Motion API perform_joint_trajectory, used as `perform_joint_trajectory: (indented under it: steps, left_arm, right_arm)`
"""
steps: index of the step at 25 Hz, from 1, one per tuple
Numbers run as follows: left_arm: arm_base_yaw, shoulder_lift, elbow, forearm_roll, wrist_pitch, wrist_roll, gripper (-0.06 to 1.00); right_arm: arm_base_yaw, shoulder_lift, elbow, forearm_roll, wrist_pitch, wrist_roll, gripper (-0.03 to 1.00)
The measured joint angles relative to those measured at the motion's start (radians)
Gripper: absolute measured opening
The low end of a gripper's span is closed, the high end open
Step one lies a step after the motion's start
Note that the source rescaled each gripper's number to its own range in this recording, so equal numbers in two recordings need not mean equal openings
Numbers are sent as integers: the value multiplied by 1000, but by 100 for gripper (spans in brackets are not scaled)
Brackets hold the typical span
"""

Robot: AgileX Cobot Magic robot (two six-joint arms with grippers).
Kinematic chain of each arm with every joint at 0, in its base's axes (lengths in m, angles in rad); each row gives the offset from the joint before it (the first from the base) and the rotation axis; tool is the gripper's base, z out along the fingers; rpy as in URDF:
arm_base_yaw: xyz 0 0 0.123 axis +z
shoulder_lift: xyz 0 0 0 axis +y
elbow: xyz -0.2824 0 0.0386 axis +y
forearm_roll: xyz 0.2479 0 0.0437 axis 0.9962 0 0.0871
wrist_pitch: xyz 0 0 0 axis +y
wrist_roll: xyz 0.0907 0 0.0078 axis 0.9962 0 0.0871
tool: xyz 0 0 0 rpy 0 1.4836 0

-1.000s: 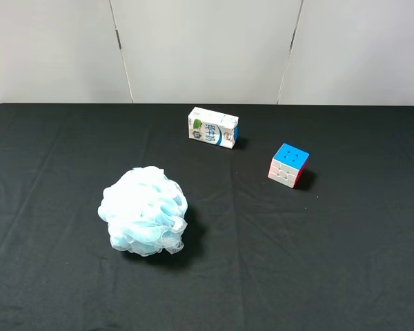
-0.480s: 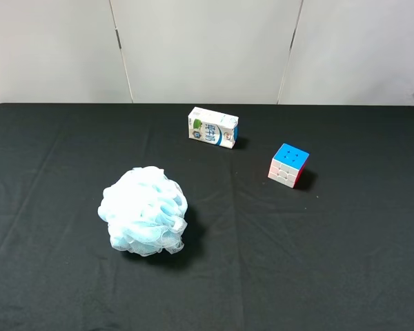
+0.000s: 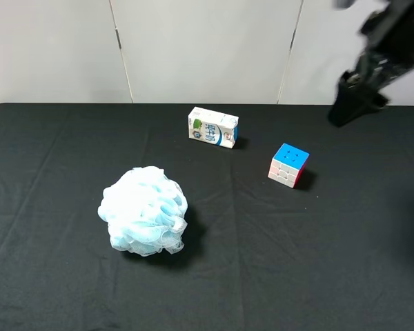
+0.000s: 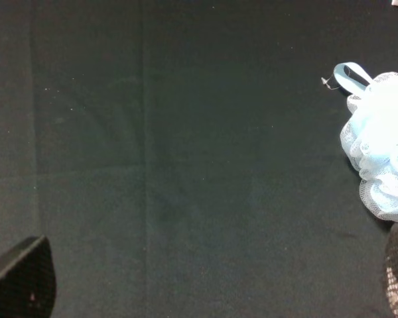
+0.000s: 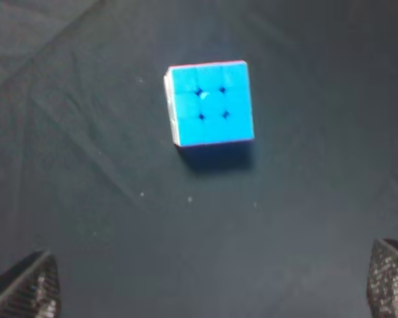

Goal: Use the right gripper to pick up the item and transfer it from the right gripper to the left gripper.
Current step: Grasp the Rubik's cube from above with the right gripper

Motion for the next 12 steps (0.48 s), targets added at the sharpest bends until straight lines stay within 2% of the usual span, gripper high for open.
perform_joint_trajectory:
  steps: [5, 12]
  left_arm:
    - [0, 0, 0, 0, 0, 0, 96]
    - [0, 0, 0, 0, 0, 0, 96]
  right_arm:
    - [1, 175, -53, 47, -37, -27, 99]
    - [1, 326, -59, 50, -98, -82, 99]
